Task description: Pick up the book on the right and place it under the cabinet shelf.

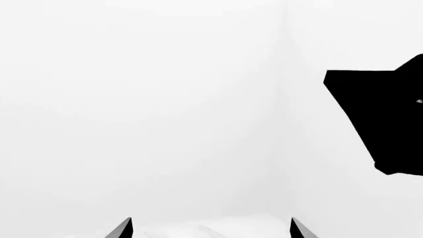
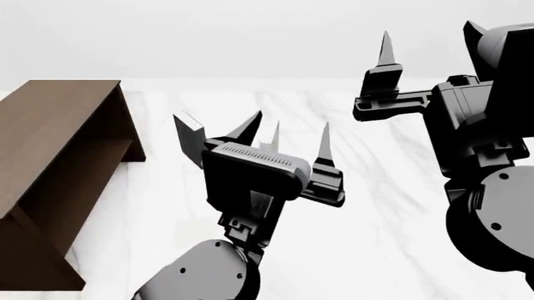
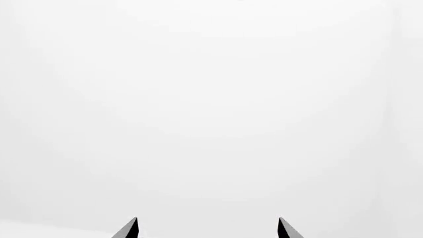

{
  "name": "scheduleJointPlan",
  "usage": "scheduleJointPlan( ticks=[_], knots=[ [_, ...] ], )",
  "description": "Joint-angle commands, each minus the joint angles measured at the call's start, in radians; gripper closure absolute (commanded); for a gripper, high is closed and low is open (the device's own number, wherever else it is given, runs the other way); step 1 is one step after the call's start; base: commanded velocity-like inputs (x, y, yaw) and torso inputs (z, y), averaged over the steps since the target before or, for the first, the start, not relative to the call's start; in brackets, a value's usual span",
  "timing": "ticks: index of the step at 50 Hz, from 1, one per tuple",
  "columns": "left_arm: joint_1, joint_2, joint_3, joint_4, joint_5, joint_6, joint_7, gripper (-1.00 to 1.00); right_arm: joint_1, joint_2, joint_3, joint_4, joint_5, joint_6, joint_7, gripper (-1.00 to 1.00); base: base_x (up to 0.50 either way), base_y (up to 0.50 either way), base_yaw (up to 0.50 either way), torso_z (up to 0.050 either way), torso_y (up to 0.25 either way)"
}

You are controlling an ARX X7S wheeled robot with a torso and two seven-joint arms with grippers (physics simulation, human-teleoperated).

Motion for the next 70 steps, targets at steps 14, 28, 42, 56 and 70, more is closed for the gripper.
scheduleJointPlan(
  ticks=[14,28,42,56,70],
  knots=[
    [0.097,0.045,0.057,-0.064,0.009,0.135,0.000,-1.00,0.082,0.105,0.045,-0.039,0.043,0.067,0.011,-1.00,0.00,0.00,0.00,0.000,-0.099],
    [0.141,0.050,0.120,-0.104,0.035,0.195,0.011,-1.00,0.071,0.096,0.046,-0.023,0.043,0.063,-0.001,-1.00,0.00,0.00,0.00,0.000,-0.189],
    [0.143,0.042,0.146,-0.122,0.034,0.212,0.017,-1.00,0.081,0.102,0.056,-0.026,0.057,0.077,-0.006,-1.00,0.00,0.00,0.00,0.000,-0.197],
    [0.159,0.034,0.160,-0.168,0.045,0.261,0.023,-1.00,0.080,0.089,0.060,-0.018,0.063,0.086,-0.013,-1.00,0.00,0.00,0.00,0.000,-0.196],
    [0.177,0.032,0.176,-0.255,0.078,0.332,0.035,-1.00,0.095,0.077,0.069,-0.012,0.083,0.108,-0.025,-1.00,0.00,0.00,0.00,0.000,-0.196]
  ],
)
